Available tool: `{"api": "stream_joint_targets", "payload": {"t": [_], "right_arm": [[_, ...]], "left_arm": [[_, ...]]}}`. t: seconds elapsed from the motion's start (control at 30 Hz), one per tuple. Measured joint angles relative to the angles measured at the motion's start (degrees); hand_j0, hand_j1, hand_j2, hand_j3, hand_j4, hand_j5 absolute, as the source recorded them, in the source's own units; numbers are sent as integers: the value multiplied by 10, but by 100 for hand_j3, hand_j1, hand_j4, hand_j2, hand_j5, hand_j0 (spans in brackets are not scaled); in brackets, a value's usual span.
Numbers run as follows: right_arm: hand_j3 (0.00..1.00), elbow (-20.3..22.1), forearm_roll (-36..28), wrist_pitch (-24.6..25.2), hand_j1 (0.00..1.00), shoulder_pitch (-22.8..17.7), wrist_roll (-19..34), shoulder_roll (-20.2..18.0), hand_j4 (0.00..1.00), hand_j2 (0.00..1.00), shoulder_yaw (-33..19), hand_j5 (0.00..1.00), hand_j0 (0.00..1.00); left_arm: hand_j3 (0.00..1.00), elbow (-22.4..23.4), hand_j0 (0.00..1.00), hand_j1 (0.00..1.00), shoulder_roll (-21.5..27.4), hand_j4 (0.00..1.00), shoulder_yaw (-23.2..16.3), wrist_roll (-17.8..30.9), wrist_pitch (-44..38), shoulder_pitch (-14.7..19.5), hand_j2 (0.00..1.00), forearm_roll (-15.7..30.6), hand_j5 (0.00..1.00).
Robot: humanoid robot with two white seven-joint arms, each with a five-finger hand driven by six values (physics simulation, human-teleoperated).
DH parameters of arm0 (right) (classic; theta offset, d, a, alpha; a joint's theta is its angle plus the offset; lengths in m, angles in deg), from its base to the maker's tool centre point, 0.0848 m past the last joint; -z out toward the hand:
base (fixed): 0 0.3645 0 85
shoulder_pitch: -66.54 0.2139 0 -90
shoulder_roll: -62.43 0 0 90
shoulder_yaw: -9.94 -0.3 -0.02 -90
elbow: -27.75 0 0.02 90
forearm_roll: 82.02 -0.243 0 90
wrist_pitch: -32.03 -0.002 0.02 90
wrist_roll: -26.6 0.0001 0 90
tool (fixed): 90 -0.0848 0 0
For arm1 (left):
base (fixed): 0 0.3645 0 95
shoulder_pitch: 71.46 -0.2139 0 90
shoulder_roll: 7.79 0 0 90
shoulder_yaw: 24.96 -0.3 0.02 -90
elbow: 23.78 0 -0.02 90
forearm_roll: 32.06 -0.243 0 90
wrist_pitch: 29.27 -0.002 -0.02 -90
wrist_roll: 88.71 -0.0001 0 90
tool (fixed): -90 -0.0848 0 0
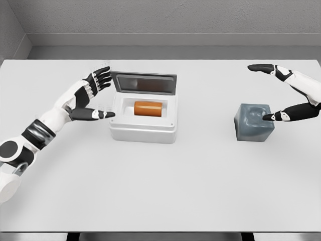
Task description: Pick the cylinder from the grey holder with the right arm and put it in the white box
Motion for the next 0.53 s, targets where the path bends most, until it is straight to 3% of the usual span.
{"api": "stream_joint_targets", "payload": {"t": [0.1, 0.27, 0.53], "right_arm": [[100, 0, 0, 0, 100, 0, 0, 0, 100, 100, 0, 100, 100], [100, 0, 0, 0, 100, 0, 0, 0, 100, 100, 0, 100, 100], [100, 0, 0, 0, 100, 0, 0, 1, 100, 100, 0, 100, 100]], "left_arm": [[100, -4, 100, 100, 13, 100, 6, 8, 28, -2, 100, -7, 100], [100, 13, 100, 100, 23, 100, 51, 10, 40, -4, 100, -8, 100], [100, 23, 100, 100, 88, 100, 115, 10, 55, -46, 100, -4, 100]]}}
